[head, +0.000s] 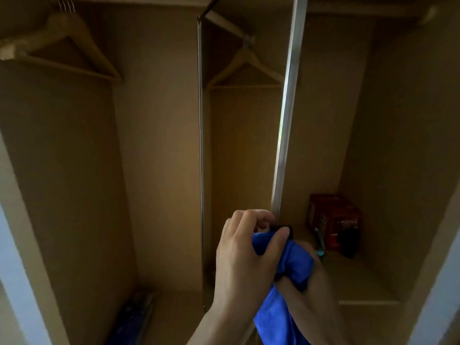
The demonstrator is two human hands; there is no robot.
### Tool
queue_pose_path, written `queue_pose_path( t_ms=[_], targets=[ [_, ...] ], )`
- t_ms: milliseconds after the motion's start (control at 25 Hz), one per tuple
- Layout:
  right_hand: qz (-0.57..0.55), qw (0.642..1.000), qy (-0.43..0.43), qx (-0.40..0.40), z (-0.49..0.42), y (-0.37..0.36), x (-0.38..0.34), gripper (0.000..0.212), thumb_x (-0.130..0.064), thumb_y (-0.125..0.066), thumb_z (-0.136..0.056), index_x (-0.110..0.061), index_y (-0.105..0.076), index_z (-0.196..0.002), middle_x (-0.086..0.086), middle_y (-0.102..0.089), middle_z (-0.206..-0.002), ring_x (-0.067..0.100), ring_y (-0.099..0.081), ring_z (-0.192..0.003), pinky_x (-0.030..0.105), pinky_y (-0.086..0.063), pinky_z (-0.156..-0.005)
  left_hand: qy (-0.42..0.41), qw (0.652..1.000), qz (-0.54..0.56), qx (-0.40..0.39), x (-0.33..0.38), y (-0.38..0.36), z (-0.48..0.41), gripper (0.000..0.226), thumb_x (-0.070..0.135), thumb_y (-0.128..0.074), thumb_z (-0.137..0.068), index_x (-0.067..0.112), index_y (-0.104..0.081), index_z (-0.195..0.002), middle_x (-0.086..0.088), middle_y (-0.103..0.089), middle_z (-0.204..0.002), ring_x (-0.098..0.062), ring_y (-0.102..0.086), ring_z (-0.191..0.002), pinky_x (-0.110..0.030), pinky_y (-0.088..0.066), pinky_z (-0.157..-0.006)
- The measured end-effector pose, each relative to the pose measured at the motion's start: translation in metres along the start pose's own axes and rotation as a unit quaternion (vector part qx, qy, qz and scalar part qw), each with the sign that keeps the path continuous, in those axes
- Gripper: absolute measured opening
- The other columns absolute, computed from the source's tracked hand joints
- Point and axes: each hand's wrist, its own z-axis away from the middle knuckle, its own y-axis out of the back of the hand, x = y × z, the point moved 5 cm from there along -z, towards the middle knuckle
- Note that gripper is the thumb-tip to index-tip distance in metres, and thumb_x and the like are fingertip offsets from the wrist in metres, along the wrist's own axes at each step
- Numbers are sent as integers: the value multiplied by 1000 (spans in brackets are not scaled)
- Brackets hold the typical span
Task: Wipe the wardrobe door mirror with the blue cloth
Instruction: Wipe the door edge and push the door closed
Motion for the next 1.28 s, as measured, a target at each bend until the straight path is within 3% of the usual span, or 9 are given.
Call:
queue_pose_path(
  t_ms=[160,240,360,680,800,920,1040,1160,1280],
  targets=[
    [-16,998,52,14,14,-19,-5,21,22,-48,-88,17,-63,-102,22,-64,-78,-22,-59,-69,39,-50,-86,7,1000,-8,25,-3,19,-2,26,40,-78,-85,43,-54,-92,19,-60,-96,-10,-61,-93,-19,-50,-75],
    [-12,997,72,-12,17,-31,-18,21,4,-63,-84,-1,-67,-104,-8,-67,-79,-16,-63,-79,21,-50,-79,28,999,2,42,-9,28,-2,29,38,-80,-84,42,-52,-91,15,-61,-92,-10,-63,-89,-19,-51,-72],
    [-8,996,86,-34,25,-45,-33,21,-26,-64,-73,-25,-62,-94,-12,-67,-86,-9,-65,-85,19,-50,-75,51,996,25,62,-17,45,-4,29,36,-80,-84,39,-54,-96,14,-64,-89,-9,-65,-88,-18,-53,-71],
    [2,993,110,-34,31,-59,-50,19,-33,-62,-78,-28,-63,-96,-8,-68,-97,3,-66,-93,18,-49,-79,64,996,37,44,-29,62,-12,24,33,-77,-88,43,-57,-98,15,-66,-88,-7,-65,-84,-15,-52,-70],
    [16,996,74,-45,20,-66,-39,22,-14,-68,-85,-6,-67,-105,-6,-62,-85,3,-60,-82,23,-44,-82,65,996,51,37,-32,61,-16,19,31,-75,-89,40,-59,-94,16,-67,-86,-9,-66,-78,-19,-53,-65],
    [49,994,97,-21,25,-63,-38,40,1,-71,-86,-30,-61,-108,-25,-60,-96,-18,-58,-97,-1,-35,-80,66,996,57,30,-35,62,-19,19,31,-75,-89,40,-59,-91,15,-67,-84,-8,-66,-75,-22,-56,-64],
    [27,997,74,-17,25,-64,-35,21,4,-66,-89,-15,-59,-93,16,-70,-108,9,-63,-114,-2,-36,-76,65,996,63,21,-37,62,-22,21,30,-76,-89,42,-59,-89,15,-68,-82,-9,-66,-74,-22,-56,-63],
    [68,989,133,-7,30,-61,-49,36,-11,-79,-81,-35,-57,-98,-4,-69,-103,-1,-63,-97,7,-44,-80,68,995,73,11,-40,63,-24,19,29,-76,-89,40,-60,-88,15,-69,-83,-10,-67,-75,-25,-57,-64],
    [50,987,155,10,33,-56,-54,36,-13,-80,-81,-35,-57,-97,-8,-68,-97,0,-63,-94,10,-46,-77,73,995,72,4,-43,62,-26,17,29,-76,-89,38,-61,-87,17,-70,-84,-8,-68,-76,-24,-57,-65]
  ],
)
